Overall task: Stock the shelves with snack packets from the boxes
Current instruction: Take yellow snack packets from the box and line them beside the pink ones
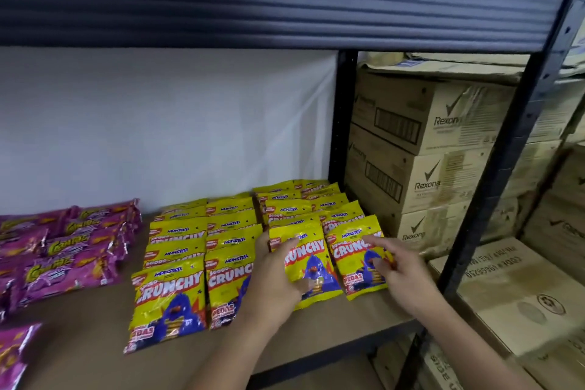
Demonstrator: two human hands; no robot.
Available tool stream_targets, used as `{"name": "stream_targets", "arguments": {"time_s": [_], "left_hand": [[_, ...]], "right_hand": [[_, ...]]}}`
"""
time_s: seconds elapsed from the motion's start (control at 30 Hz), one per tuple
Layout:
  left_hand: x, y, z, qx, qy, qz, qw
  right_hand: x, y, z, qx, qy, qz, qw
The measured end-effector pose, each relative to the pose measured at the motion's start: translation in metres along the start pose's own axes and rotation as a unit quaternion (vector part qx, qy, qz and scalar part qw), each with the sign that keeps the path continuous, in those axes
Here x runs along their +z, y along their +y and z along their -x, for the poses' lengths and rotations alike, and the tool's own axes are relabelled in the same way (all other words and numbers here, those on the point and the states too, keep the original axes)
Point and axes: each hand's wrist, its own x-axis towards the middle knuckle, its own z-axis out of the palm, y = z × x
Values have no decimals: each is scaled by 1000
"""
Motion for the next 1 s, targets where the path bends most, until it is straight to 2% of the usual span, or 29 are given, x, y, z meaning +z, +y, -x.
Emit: {"name": "stream_targets", "arguments": {"time_s": [0.13, 0.3, 0.47, 0.57, 0.73, 0.87, 1.0], "left_hand": [[5, 0, -4, -6, -8, -92, 996], [6, -8, -7, 13, -35, -180, 983], [4, -10, -6, 40, -62, -235, 969], [4, -9, -4, 65, -61, -248, 965], [5, -9, -3, 78, -67, -272, 957], [2, -7, 0, 101, -48, -268, 957], [-9, -13, 16, 126, -12, -218, 968]], "right_hand": [[6, 20, -12, -53, 41, 174, 982], [10, 20, -11, -33, 63, 304, 950], [15, 8, 3, -41, 73, 345, 935], [16, 5, 8, -73, 44, 360, 929], [21, 8, 8, -64, 32, 389, 918], [30, 12, 8, -80, 59, 399, 911], [49, 9, 23, -160, 111, 339, 920]]}}
